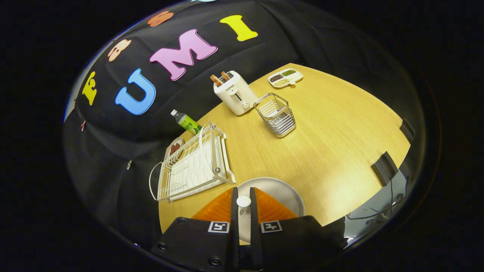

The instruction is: Take the plate from the dish rack, then take the spoon from the basket and place it into the plate.

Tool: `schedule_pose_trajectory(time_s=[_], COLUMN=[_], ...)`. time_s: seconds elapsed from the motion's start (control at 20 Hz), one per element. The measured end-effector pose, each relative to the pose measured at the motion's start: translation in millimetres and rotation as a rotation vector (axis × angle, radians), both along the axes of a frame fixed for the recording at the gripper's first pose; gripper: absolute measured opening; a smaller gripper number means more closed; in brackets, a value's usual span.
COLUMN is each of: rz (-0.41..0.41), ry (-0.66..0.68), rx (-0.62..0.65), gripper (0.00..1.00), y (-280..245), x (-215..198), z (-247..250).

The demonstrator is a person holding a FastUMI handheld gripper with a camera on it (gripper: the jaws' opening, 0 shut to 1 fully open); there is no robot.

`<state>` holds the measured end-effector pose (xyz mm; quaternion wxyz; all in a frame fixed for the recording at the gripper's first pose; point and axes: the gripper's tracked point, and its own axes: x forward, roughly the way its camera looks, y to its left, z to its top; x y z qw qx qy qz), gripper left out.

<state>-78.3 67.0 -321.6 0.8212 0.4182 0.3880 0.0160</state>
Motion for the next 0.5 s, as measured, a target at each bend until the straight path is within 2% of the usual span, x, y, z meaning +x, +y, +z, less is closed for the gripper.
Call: schedule_pose_trajectory(time_s=[0.5], rz=[-0.016], ry=[0.043], rx=[0.096], gripper=[0.15], y=[20], x=[-1], z=[-25])
